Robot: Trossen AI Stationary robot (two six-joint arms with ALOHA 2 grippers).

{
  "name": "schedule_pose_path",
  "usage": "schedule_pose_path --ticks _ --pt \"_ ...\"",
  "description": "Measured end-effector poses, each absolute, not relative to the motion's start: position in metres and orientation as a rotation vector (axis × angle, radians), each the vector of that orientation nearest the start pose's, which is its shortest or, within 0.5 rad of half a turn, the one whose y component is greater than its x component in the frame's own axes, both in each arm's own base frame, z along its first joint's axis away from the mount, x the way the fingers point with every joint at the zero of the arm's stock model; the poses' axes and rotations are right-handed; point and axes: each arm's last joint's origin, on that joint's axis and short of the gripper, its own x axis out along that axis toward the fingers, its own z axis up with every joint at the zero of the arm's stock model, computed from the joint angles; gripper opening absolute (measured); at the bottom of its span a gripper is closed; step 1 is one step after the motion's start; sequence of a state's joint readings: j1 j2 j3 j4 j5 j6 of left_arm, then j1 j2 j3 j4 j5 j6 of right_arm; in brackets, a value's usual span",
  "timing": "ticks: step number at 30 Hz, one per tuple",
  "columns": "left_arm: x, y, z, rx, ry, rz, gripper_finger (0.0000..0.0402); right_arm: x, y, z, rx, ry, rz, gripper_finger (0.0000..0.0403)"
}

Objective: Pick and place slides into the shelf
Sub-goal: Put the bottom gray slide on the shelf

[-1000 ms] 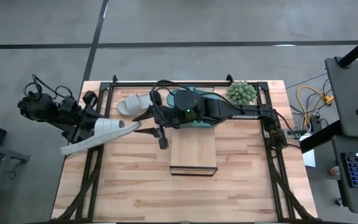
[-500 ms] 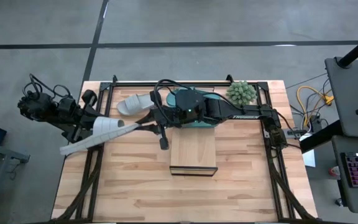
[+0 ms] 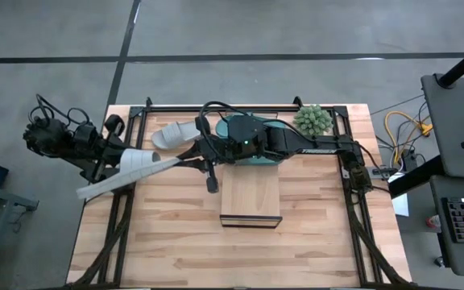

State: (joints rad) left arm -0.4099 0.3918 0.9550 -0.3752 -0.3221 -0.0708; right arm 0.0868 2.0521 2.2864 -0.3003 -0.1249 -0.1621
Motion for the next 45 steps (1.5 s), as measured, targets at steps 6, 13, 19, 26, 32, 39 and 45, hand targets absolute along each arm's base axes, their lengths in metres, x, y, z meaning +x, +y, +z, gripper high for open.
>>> schedule_pose_path --ticks 6,13,19,26,32,39,45 --pt "0.046 -0.010 0.404 -0.136 -0.169 -0.097 0.0000 0.461 0.044 0.447 -0.157 0.038 0.214 0.0014" --pt "0.047 -0.010 0.404 -0.135 -0.166 -0.098 0.0012 0.462 0.044 0.448 -0.156 0.027 0.212 0.0014" --pt "0.047 -0.010 0.404 -0.139 -0.171 -0.092 0.0089 0.462 0.044 0.450 -0.156 0.000 0.211 0.0014" --pt "0.043 -0.008 0.405 -0.143 -0.183 -0.086 0.0199 0.462 0.044 0.450 -0.153 -0.001 0.216 0.0014" --pt "0.027 -0.002 0.407 -0.164 -0.238 -0.084 0.0240 0.461 0.044 0.449 -0.153 0.014 0.212 0.0014" --pt "-0.002 0.012 0.406 -0.208 -0.336 -0.065 0.0242 0.460 0.044 0.448 -0.154 0.037 0.204 0.0014" --pt "-0.028 0.024 0.402 -0.324 -0.419 -0.049 0.0242 0.451 0.048 0.450 -0.267 0.095 0.161 0.0014"
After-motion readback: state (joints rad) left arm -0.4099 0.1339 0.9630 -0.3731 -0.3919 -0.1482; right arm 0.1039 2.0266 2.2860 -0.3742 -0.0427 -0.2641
